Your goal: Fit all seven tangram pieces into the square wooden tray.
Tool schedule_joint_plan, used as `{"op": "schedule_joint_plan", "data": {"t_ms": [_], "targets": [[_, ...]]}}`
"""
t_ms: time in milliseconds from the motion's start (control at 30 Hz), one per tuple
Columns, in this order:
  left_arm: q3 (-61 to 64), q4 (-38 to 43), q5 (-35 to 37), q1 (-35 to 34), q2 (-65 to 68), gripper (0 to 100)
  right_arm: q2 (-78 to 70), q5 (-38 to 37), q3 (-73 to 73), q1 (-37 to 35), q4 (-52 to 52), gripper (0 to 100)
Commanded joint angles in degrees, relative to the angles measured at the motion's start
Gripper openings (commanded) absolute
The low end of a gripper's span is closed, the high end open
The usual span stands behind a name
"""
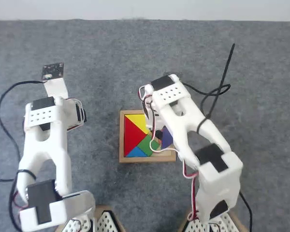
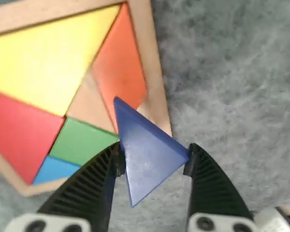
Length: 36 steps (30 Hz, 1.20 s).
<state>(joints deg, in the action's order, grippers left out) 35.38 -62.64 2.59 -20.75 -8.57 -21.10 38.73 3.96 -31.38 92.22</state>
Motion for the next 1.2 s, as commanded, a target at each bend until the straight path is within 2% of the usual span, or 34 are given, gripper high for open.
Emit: {"op": "schedule_joint_plan", "data": {"t_ms": [0, 300, 400, 533, 667, 800, 1000, 1067, 1167], "targets": [[-0.2, 1.1, -0.6, 0.1, -1.6, 17, -0.1, 3.5, 4.5, -2.2, 0.3, 14.3], [-0.2, 1.1, -0.6, 0.1, -1.6, 17, 0.7, 6.9, 4.1, -8.7, -2.9, 15.7], [-0.2, 1.1, -0.6, 0.1, -1.6, 17, 1.0, 6.8, 4.1, -11.6, -2.9, 22.5], [-0.2, 1.0, -0.6, 0.1, -1.6, 17, 1.0, 6.8, 4.3, -11.8, -2.9, 32.3], [-0.2, 1.0, -0.6, 0.1, -1.6, 17, 1.0, 6.7, 4.3, -11.7, -2.9, 35.4], [-0.2, 1.0, -0.6, 0.1, -1.6, 17, 3.7, 2.5, 4.8, -10.7, -5.4, 35.3], [-0.2, 1.1, -0.6, 0.1, -1.1, 17, 22.9, -6.2, 2.5, -2.9, -8.6, 33.4], [-0.2, 1.1, -0.6, 0.4, -1.1, 17, 29.1, -11.0, -3.5, -1.2, -12.7, 27.7], [-0.4, 1.2, -0.7, 0.4, -1.1, 17, 37.1, -20.4, -19.5, 0.0, -26.7, 12.5]]}}
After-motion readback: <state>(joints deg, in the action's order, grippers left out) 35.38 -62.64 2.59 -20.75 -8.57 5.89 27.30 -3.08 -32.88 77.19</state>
